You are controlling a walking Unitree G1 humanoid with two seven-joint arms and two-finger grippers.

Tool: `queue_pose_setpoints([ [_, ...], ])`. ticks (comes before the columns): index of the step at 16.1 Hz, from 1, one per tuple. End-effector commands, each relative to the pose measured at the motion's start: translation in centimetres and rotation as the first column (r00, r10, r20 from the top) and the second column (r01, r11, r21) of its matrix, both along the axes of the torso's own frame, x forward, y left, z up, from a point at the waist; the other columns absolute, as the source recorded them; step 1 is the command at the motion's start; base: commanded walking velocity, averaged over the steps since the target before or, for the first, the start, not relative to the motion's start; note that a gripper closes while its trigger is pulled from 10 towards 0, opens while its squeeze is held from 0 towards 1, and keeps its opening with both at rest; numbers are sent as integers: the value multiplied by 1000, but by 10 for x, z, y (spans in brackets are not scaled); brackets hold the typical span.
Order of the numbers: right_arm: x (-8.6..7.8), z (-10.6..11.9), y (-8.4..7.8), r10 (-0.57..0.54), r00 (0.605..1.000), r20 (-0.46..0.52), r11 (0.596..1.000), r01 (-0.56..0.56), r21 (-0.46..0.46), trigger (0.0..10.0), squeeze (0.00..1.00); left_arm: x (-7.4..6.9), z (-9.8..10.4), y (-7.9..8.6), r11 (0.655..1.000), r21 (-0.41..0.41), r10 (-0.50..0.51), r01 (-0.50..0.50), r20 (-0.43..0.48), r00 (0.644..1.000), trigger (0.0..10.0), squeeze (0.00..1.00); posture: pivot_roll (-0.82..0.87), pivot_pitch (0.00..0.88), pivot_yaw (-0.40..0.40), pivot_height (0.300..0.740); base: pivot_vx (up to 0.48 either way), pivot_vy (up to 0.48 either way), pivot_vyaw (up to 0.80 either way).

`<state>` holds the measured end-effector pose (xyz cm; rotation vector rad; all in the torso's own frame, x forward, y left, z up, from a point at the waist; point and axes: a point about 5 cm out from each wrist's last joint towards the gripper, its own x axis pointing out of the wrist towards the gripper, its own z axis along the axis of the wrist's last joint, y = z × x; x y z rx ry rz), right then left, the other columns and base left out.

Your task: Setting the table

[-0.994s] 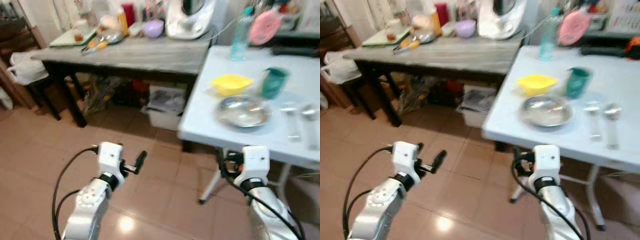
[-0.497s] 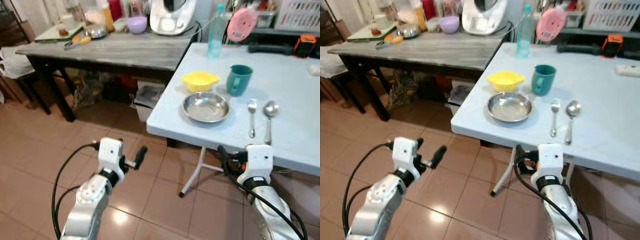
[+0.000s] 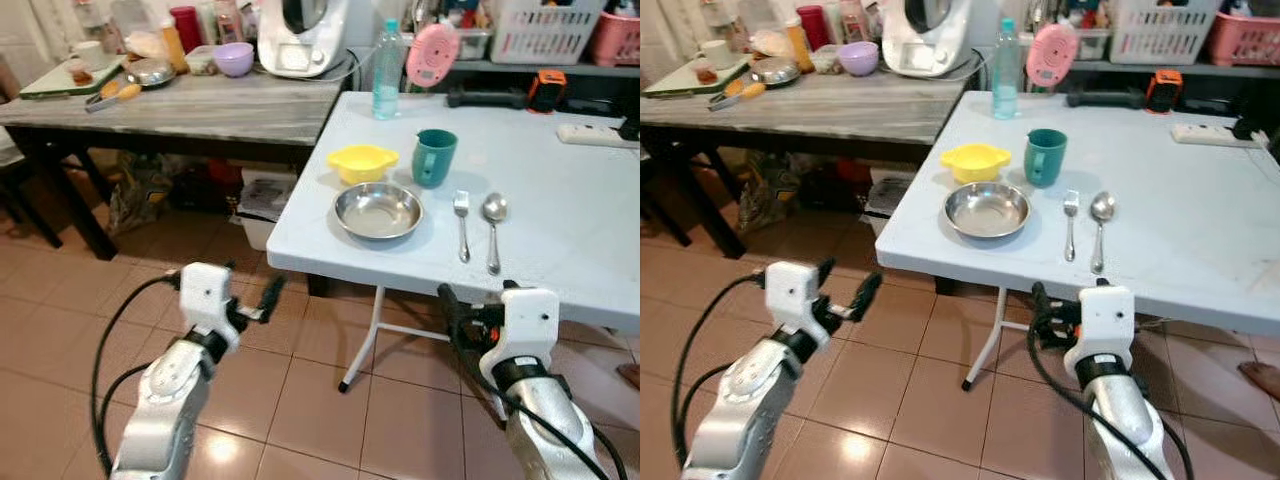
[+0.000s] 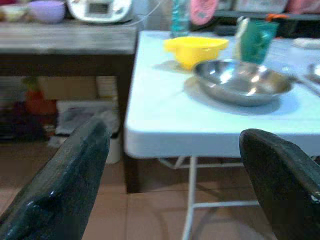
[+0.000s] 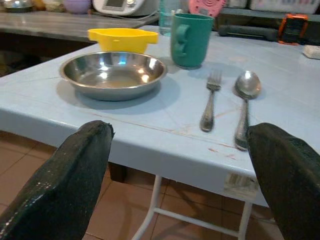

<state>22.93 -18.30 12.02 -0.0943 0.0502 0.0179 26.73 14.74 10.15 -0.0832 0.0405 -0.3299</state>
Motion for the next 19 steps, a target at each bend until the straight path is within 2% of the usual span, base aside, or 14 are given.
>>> queue_pose_setpoints([
  [1,-2,2,-2,-12,1000,-5,1000,12,-6,10000,0,-1,0,7,1000,-9,24,-24,-3,1000,10000,0,-94,0,77,740,0,0,-800],
  [5,1,8,0,13,1000,14,1000,-13,-28,10000,0,0,3,0,1000,-22,-1,2,10,1000,10000,0,-103,0,75,740,0,0,-659],
  [8,3,11,3,22,1000,21,999,-22,-29,10000,0,0,4,-3,999,-32,-8,9,15,1000,10000,0,-106,0,73,740,0,0,0],
  [19,7,12,7,40,999,29,999,-39,-31,10000,0,0,2,-7,999,-29,-36,36,9,999,10000,0,-109,0,75,740,314,0,0],
])
